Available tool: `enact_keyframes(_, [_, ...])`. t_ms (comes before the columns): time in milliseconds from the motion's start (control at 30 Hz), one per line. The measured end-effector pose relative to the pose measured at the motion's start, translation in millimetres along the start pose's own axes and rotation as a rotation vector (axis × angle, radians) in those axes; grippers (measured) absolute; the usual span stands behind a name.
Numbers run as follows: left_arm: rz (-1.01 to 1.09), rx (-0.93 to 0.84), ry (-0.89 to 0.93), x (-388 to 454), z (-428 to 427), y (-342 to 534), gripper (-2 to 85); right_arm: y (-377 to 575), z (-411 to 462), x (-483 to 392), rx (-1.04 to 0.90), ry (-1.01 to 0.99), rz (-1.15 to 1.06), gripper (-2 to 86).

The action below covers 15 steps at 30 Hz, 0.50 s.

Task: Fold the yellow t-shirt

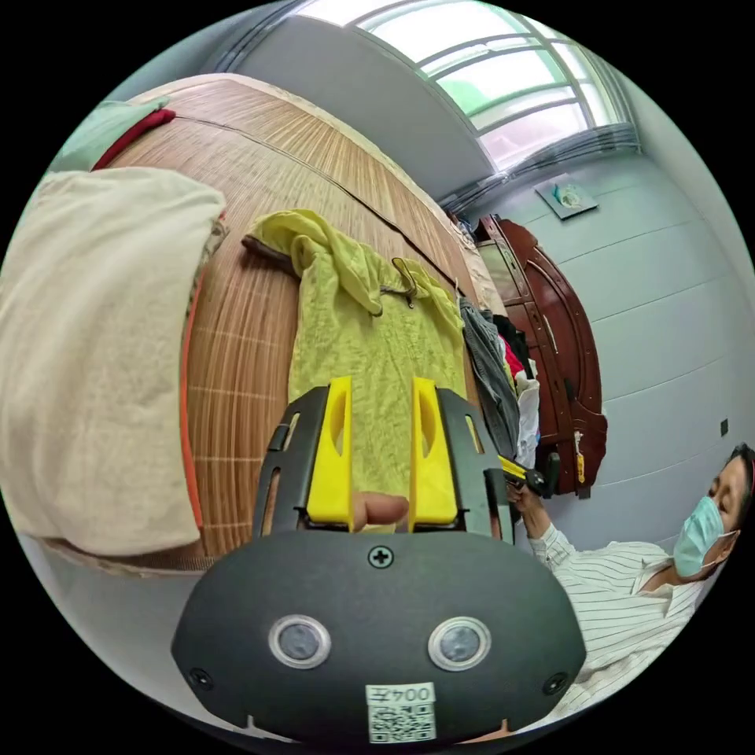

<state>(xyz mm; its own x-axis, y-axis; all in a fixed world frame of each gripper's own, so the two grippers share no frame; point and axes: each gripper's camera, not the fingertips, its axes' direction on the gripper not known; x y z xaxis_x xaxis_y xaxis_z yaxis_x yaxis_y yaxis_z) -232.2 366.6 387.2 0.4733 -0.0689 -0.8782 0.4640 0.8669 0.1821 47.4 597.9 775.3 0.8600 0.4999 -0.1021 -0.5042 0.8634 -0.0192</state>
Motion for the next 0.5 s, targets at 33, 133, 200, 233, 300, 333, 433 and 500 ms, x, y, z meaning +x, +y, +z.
enact_keyframes(33, [0.023,0.001,-0.024,4.2,-0.4,10.4,12.1,-3.3,4.0,-2.8,-0.006,0.011,0.011,10.0])
enact_keyframes(133, [0.186,-0.033,-0.157,36.2,11.3,60.3,14.2,-13.1,12.3,-9.4,-0.027,0.044,0.014,10.3])
enact_keyframes(200, [0.325,-0.062,-0.335,64.6,30.1,97.1,15.1,-18.7,17.0,-10.1,-0.039,0.062,0.025,10.4])
enact_keyframes(233, [0.355,-0.068,-0.375,70.7,35.3,104.6,15.2,-21.9,18.7,-9.0,-0.038,0.061,0.043,10.4])
enact_keyframes(300, [0.444,-0.078,-0.546,89.1,58.0,124.8,15.4,-26.0,20.9,-7.9,-0.035,0.054,0.062,10.3])
enact_keyframes(333, [0.469,-0.08,-0.592,93.3,64.2,127.9,15.3,-28.3,23.3,-8.5,-0.038,0.069,0.067,10.2])
enact_keyframes(433, [0.622,-0.097,-0.814,116.7,97.2,136.1,14.6,-32.7,29.8,-10.3,-0.047,0.085,0.073,10.0])
enact_keyframes(500, [0.741,-0.131,-0.907,132.1,120.9,137.7,13.2,-34.4,31.3,-9.8,-0.04,0.08,0.087,9.8])
